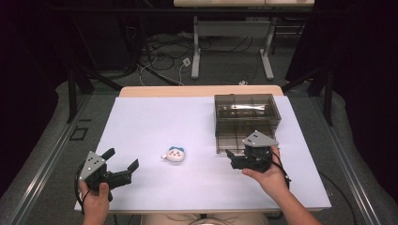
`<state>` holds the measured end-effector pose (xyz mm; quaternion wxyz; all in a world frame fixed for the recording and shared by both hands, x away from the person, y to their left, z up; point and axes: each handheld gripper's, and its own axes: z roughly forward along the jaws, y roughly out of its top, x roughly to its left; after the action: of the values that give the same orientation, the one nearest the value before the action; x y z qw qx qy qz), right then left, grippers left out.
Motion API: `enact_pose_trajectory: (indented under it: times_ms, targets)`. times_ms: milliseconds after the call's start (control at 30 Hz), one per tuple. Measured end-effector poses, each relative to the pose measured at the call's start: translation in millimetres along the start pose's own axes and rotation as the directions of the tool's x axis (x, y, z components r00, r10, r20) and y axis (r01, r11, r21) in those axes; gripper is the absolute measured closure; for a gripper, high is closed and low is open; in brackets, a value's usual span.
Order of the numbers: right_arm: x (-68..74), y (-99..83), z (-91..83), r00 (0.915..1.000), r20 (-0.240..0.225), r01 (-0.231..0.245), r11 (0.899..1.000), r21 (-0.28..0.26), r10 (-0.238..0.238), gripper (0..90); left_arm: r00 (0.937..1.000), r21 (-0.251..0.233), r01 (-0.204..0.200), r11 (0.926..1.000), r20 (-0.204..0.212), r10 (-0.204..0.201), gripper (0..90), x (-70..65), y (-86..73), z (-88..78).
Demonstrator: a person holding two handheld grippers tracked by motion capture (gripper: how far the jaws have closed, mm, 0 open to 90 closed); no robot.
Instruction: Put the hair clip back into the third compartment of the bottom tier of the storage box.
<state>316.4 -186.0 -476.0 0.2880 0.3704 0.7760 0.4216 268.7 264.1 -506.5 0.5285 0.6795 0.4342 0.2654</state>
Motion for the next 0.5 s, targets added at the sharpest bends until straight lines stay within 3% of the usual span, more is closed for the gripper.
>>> enact_pose_trajectory:
  times_ms: [500]
  targets:
    - [13.1,18.0,14.9,0.9970,-0.057,0.054,0.998,0.021,-0.052,12.5,1.0000,0.005,-0.002,1.0000,0.002,0.002,0.4,0.2,-0.2,0.5]
